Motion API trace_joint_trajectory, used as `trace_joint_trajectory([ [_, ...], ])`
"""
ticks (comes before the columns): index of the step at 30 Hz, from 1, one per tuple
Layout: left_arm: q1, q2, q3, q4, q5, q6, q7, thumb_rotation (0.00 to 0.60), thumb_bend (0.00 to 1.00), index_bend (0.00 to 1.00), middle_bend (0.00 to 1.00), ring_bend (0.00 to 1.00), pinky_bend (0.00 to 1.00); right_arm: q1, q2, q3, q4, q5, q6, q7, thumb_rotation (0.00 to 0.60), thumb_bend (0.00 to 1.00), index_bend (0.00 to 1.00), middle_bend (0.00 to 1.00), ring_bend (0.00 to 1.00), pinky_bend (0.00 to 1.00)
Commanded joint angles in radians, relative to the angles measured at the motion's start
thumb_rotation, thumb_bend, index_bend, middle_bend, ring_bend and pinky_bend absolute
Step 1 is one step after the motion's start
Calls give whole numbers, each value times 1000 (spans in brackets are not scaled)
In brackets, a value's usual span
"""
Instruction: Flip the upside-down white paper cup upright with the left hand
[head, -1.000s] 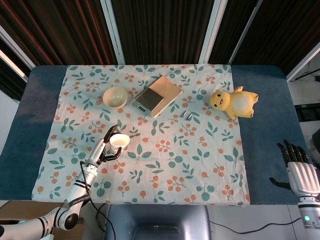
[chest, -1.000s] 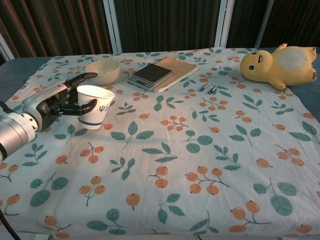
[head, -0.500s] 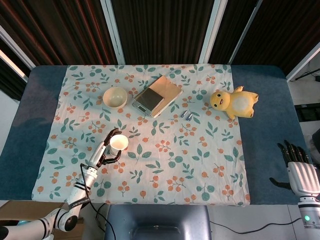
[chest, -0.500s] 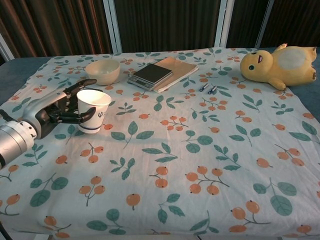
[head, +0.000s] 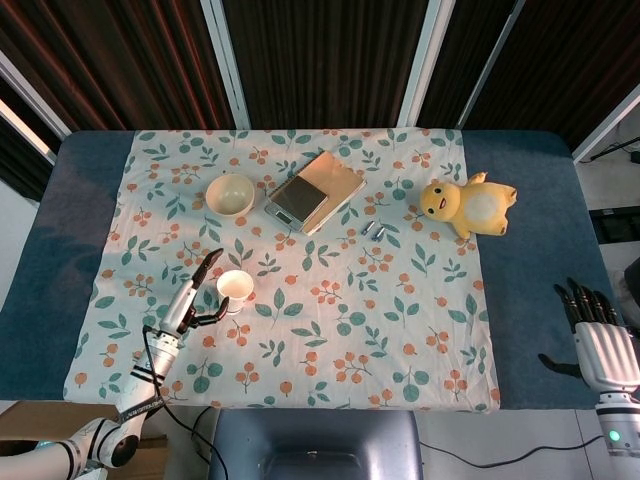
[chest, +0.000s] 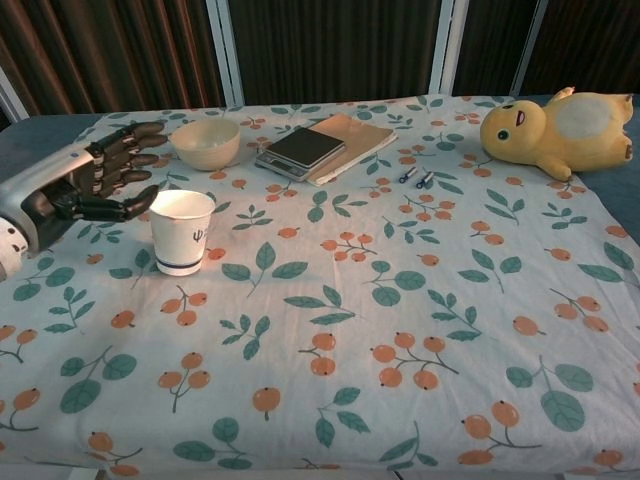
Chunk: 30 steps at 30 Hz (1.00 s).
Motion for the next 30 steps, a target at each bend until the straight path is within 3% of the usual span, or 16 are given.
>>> trace_joint_trajectory([
  [1,16,50,-12,-36,8,35,10,600,472,0,0,0,49,1,1,0,-3,-2,-1,3,600,176,0,0,0,0],
  [7,42,176,-20,-97,13,72,84,600,468,0,0,0,32,3,1,2,-1,-7,6,-2,600,176,0,0,0,0],
  [10,53,298,24,-142,53,60,243,600,465,0,0,0,11,-1,0,6,2,-12,25,-14,600,177,0,0,0,0],
  [13,77,470,95,-238,81,18,509,600,462,0,0,0,0,-8,1,8,5,-13,42,-18,600,176,0,0,0,0],
  [15,115,566,128,-330,57,23,687,600,451,0,0,0,0,-12,2,9,8,-13,49,-17,600,177,0,0,0,0],
  [17,165,620,155,-412,22,51,779,600,448,0,0,0,0,-14,2,9,11,-13,52,-14,600,177,0,0,0,0],
  [22,260,673,212,-468,-14,117,886,600,446,0,0,0,0,-18,-9,7,32,-19,65,-35,600,177,0,0,0,0],
  [30,380,612,229,-404,19,292,912,600,447,0,0,0,0,-21,-31,8,43,-42,93,-42,600,177,0,0,0,0],
])
